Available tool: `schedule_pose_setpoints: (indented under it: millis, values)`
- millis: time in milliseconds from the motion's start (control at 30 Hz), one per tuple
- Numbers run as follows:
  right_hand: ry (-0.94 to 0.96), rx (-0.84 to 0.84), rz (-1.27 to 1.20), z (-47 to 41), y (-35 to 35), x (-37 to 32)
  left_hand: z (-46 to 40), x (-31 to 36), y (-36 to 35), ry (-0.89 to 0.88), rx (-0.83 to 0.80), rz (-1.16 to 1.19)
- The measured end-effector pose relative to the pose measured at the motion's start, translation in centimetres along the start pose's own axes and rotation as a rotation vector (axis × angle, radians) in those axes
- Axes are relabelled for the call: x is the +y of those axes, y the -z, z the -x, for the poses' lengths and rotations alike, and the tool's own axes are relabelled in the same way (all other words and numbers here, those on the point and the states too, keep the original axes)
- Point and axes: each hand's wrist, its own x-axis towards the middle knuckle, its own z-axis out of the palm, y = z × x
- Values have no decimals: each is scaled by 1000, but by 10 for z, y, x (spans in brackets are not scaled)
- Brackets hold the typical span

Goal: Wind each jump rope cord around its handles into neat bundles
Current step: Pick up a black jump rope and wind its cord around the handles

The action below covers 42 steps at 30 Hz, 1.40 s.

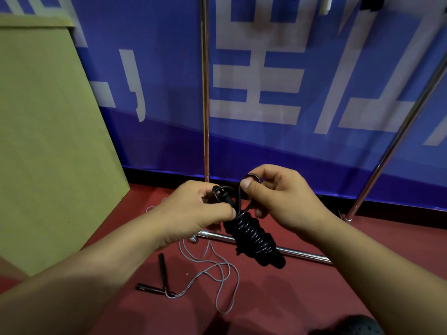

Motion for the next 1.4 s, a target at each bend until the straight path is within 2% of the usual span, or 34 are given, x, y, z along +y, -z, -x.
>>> schedule_pose_setpoints:
  millis: [133,400,500,667,800,1000,1233,1300,1400]
  values:
    - [-14,47,-93,-3,-8,-1,2,5,-3,-34,16,72]
    - [-67,248,-276,-7,-23,-2,3,11,-21,-25,79,293]
    - [-49,334,-245,-10,-26,1,1,10,-24,-13,142,337]
    - [8,440,-31,-13,-31,10,2,9,-31,45,153,390]
    - [25,439,11,-12,-34,11,3,8,-34,94,141,451]
    - [93,378,-60,-5,-37,3,4,16,-29,197,160,703]
    - [411,387,272,6,-35,-5,8,23,-15,338,32,871]
    - [494,361,291,8,-33,-6,9,22,-13,353,14,892]
    - [503,288,215,9,-31,-8,11,23,-12,375,13,893]
